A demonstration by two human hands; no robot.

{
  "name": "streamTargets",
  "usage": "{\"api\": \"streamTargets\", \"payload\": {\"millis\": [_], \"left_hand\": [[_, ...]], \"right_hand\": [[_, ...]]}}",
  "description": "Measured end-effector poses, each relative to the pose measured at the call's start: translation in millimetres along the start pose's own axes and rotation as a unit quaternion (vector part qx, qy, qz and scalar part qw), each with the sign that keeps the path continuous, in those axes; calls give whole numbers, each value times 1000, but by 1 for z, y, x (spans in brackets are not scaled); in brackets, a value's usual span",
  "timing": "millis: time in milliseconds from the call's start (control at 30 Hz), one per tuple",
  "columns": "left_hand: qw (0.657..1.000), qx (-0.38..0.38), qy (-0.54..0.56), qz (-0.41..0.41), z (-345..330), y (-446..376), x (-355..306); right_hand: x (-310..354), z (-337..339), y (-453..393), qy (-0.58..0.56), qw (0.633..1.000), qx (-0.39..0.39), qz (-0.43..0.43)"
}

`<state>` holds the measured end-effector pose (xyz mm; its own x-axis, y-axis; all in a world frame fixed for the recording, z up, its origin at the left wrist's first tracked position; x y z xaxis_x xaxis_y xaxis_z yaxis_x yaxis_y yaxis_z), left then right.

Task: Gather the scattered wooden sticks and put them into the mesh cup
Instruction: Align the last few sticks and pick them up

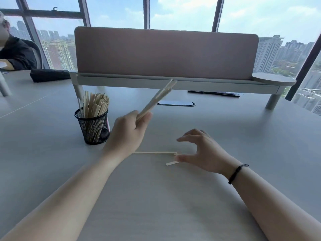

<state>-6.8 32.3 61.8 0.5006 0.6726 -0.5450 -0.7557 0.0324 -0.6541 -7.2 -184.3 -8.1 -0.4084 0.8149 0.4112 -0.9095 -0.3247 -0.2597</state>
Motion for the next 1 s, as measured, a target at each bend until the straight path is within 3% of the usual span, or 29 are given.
{"api": "streamTargets", "payload": {"millis": [100, 200, 267, 467, 733, 1000], "left_hand": [[983, -36, 164, 68, 15, -8, 15], [912, -52, 371, 168, 13, -8, 33], [889, -50, 406, 205, 6, -7, 40], [876, -15, 410, 252, -17, 3, 47], [880, -31, 361, 307, -25, 14, 68], [882, -32, 351, 313, -23, 13, 68]], "right_hand": [[-2, -12, 1, 5, 999, 48, 2], [-4, -8, 0, -14, 999, 36, -8], [-6, -4, 0, -18, 999, 26, -20], [-3, -4, 4, -16, 997, 67, -33], [7, -12, 11, 59, 989, 135, -31], [52, -18, -10, 10, 998, 20, 60]]}}
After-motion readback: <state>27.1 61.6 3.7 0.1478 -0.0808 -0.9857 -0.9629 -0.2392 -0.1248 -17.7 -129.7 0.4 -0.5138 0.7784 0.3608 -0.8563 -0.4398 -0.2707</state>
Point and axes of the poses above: each hand's wrist, its own y-axis away from the middle knuckle, its own z-axis out of the back of the hand, x = y × z, the point moved 10 cm from there along -y, towards the middle knuckle, and after that the axes turned 3 degrees about z, right-handed, at the moved point
